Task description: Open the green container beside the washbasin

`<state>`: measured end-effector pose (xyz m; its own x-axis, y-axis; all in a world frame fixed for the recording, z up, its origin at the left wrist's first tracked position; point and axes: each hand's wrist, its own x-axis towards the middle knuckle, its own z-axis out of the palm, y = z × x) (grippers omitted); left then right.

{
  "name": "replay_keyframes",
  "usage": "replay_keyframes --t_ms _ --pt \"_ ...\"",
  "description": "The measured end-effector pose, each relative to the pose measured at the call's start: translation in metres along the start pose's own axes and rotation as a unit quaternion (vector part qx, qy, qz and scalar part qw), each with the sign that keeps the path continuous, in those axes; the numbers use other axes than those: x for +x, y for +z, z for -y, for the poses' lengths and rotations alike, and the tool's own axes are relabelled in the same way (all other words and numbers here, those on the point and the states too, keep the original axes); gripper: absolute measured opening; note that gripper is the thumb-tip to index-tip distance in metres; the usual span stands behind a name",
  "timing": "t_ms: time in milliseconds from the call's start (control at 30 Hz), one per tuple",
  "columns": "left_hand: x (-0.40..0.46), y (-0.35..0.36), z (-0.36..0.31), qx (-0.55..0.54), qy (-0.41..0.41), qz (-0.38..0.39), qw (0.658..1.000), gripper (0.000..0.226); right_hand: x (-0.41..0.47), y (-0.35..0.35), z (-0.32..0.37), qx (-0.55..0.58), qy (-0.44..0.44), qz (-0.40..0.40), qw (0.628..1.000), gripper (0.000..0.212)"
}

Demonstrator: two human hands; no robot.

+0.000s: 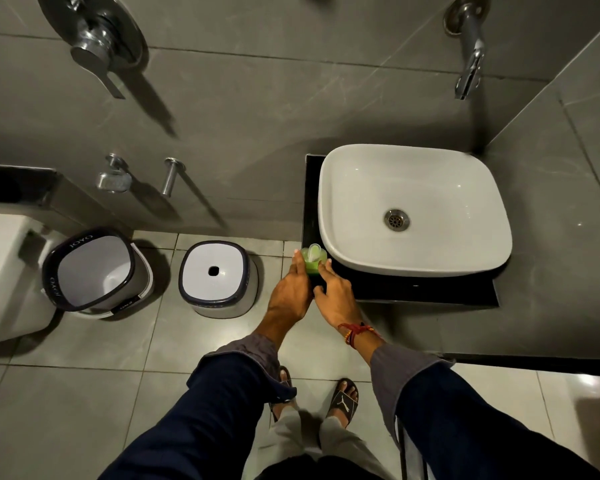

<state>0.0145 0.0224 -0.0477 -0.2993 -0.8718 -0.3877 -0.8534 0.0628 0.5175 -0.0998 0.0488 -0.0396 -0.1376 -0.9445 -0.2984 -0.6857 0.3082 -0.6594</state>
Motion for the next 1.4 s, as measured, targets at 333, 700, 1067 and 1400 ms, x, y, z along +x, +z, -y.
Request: replay_keyframes --t_ms 333,700,1067,1400 --pt "-0.008 0.005 0.013 -0.009 0.009 0.034 0.999 0.098 -0.006 0.009 -0.013 -0.012 -0.003 0.017 1.0 0.066" --pt "0.021 -0.029 0.01 -0.175 0.019 -0.003 0.984 0.082 0.018 -0.01 0.034 0.047 -0.037 -0.16 0.985 0.059" --pt "0.02 -0.026 0.008 -0.136 0.034 0.004 0.99 0.075 0.041 -0.02 0.044 0.025 -0.046 -0.133 0.99 0.043" --pt "0.021 -0.024 0.015 -0.106 0.046 -0.009 0.993 0.075 0.037 -0.021 0.044 0.039 -0.073 -0.135 0.987 0.055"
